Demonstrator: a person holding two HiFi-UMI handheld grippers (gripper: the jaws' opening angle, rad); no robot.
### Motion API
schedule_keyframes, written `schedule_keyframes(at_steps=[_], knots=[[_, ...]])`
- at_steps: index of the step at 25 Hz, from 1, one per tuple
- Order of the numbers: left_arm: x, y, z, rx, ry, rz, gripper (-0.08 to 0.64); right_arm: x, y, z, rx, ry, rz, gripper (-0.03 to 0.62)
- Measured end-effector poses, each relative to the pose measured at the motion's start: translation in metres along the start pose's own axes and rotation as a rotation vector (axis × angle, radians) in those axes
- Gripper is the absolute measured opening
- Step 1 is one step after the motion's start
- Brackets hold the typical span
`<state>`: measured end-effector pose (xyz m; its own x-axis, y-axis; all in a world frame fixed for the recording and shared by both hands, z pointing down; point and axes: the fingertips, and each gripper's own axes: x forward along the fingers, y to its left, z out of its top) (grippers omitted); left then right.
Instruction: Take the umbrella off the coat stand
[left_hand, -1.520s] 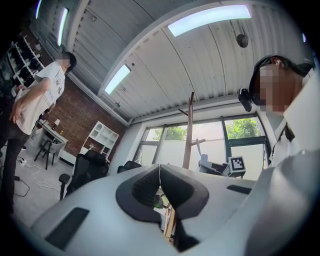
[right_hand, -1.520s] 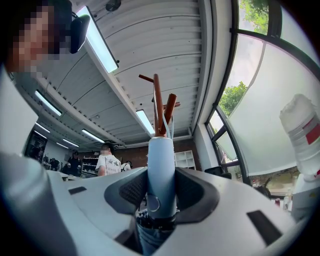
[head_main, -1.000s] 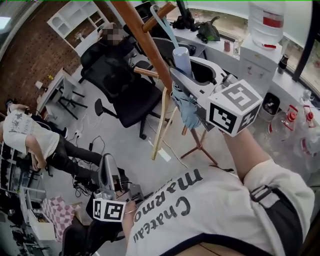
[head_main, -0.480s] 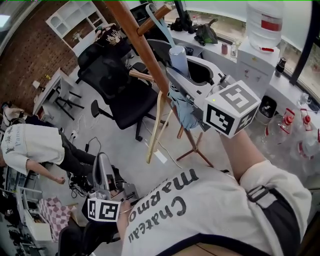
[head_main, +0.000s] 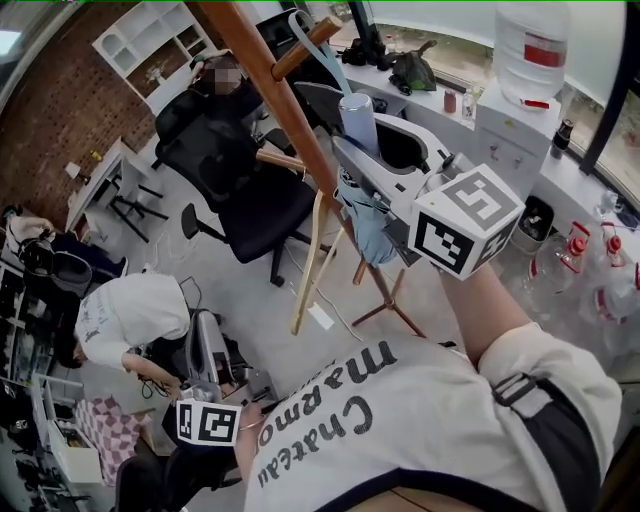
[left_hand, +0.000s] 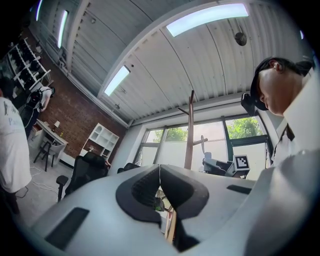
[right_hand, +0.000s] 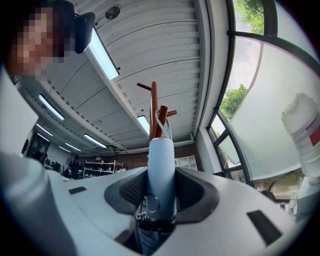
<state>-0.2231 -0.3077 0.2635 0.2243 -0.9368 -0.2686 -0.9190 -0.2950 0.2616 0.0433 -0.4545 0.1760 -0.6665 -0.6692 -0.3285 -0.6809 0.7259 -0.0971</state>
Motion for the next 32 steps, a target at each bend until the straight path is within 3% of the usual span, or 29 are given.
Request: schedule_keyframes(at_steps=[13,19,27,32], knots=[[0.012,-0.014,-0.009,-0.004,-0.026,-0.005,0.025,-0.009,-0.009,0.018,-0.015,-0.041,0.053,0.169],[0.003,-0.006,-0.008,-0.015,-0.024,0.008,0.025,-0.004,0.007,0.02,-0.023,-0.046,0.075,0.167],[0.001,-0.025,-0.018,-0.005,-0.015,0.046,0.025,-0.022,-0.017,0.031,-0.057,-0.073,0.058,0.167],[0.005,-0.024,-0.019,-0.024,-0.016,0.016,0.025,-0.026,-0.01,0.029,-0.089,-0.051,0.039,0.167]])
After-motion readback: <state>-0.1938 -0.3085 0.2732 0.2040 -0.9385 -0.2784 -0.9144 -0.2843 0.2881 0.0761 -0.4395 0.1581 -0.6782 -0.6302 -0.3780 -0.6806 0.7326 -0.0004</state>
